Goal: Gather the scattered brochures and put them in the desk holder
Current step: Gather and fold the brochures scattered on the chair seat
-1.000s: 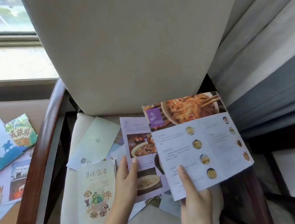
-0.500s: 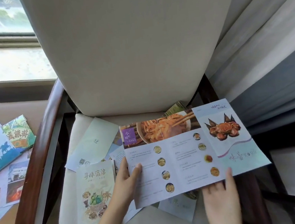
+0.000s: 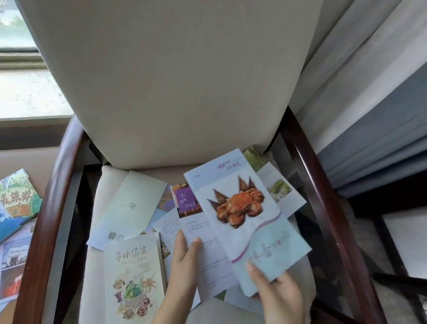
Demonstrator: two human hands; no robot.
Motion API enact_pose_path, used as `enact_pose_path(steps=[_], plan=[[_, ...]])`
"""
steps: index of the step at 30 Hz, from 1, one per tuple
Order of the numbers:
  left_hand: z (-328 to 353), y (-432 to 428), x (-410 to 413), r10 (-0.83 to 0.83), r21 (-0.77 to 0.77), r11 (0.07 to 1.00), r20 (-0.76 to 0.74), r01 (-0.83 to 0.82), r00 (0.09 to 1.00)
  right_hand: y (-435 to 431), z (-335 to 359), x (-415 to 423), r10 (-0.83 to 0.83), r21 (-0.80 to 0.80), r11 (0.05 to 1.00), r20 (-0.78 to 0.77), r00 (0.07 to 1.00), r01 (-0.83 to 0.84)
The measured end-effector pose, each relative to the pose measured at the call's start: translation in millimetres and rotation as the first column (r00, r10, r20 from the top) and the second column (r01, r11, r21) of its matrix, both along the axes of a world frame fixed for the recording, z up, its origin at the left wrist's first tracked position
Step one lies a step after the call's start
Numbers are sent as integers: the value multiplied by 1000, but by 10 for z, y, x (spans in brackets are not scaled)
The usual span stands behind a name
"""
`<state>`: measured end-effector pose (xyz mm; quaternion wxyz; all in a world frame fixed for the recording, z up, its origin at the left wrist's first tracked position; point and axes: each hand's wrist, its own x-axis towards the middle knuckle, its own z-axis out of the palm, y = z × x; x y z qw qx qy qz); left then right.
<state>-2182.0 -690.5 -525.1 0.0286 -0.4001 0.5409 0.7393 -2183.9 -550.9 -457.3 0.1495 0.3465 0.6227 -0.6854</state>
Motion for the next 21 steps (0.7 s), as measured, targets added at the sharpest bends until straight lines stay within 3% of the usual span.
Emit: enact_pose_path(steps=[3,5,6,9,13,16,18,21], plan=[[4,70,-16,82,88,992,55,-87,995,-239,-132,172,47,80,995,89,995,-54],[-25,96,-11,138,187,973,-6,-134,990,-361,-254,253,43,129,990,109,993,-57],[-16,111,-14,146,168,976,-45,-136,988,-421,-302,285,40,151,987,107,993,-56],[-22,78,27,87,-124,988,-72,-95,994,-549,-371,355,49,154,986,127,991,-68],[-38,-307,197,-4,-219,976,-84,-14,996,-399,-391,279,29,443,896,-59,998,0],[-64,-731,489,-137,-233,965,-60,119,989,-362,-411,180,306,395,879,-40,951,-266],[-115,-940,716,-152,-213,966,6,150,988,-526,-508,161,533,252,809,68,844,-531],[-242,-1064,1006,-98,-196,973,106,117,990,-821,-744,285,690,174,688,141,710,-704]])
